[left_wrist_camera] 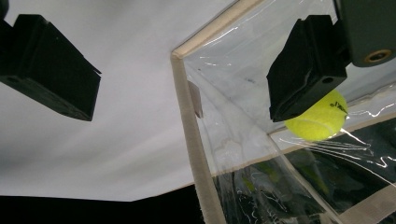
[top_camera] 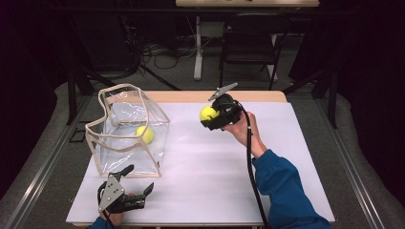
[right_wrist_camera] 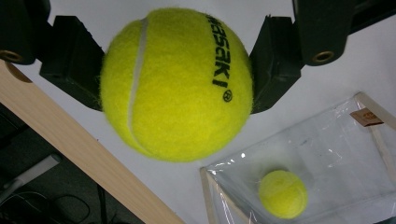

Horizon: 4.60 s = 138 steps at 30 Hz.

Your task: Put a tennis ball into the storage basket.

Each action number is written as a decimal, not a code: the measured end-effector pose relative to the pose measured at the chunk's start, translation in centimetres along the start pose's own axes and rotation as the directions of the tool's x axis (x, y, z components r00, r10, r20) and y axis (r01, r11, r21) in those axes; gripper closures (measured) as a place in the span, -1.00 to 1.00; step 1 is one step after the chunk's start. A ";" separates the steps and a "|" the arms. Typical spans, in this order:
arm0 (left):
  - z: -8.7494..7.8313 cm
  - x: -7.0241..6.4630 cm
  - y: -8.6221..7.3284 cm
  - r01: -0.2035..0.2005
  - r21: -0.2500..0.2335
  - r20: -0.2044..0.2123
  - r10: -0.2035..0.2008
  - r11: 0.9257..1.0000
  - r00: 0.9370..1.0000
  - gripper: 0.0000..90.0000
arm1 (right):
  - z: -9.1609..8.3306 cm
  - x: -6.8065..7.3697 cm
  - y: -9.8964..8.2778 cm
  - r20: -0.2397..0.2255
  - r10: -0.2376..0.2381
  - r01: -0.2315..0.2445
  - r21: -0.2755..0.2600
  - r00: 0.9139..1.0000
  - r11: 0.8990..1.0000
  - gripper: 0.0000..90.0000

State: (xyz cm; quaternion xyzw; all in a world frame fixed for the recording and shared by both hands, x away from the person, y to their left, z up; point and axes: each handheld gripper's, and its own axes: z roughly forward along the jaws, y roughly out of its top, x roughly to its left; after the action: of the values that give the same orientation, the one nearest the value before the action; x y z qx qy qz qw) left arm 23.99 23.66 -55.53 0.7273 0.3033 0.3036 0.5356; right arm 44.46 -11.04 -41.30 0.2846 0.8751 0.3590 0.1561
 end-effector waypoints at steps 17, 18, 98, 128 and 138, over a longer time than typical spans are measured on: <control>0.0 0.1 0.0 -0.001 0.003 0.000 0.001 1.000 1.000 -0.79 | -0.9 0.2 1.1 0.007 -0.015 0.016 -0.013 1.000 1.000 -0.42; 0.0 0.1 0.0 -0.002 0.002 -0.001 0.002 1.000 1.000 -0.79 | -0.9 0.2 1.2 0.008 -0.019 0.019 -0.014 1.000 1.000 -0.42; 0.0 0.1 0.0 0.008 -0.004 0.003 -0.008 1.000 1.000 -0.79 | -2.4 2.9 6.3 0.007 -0.110 0.110 -0.112 0.994 0.988 -0.42; -0.1 0.1 0.0 0.007 -0.008 0.006 -0.007 1.000 1.000 -0.78 | -1.4 4.5 8.3 -0.011 -0.148 0.145 -0.140 0.989 0.979 -0.42; -0.1 0.1 0.0 0.004 -0.008 0.008 -0.004 1.000 1.000 -0.78 | -1.5 4.9 8.7 -0.028 -0.151 0.145 -0.160 0.988 0.977 -0.42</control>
State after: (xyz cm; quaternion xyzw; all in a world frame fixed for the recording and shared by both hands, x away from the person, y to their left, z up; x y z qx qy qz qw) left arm 23.98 23.79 -55.49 0.7259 0.3012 0.3007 0.5402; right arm 43.23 -3.82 -34.33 0.1984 0.8657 0.4199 0.1868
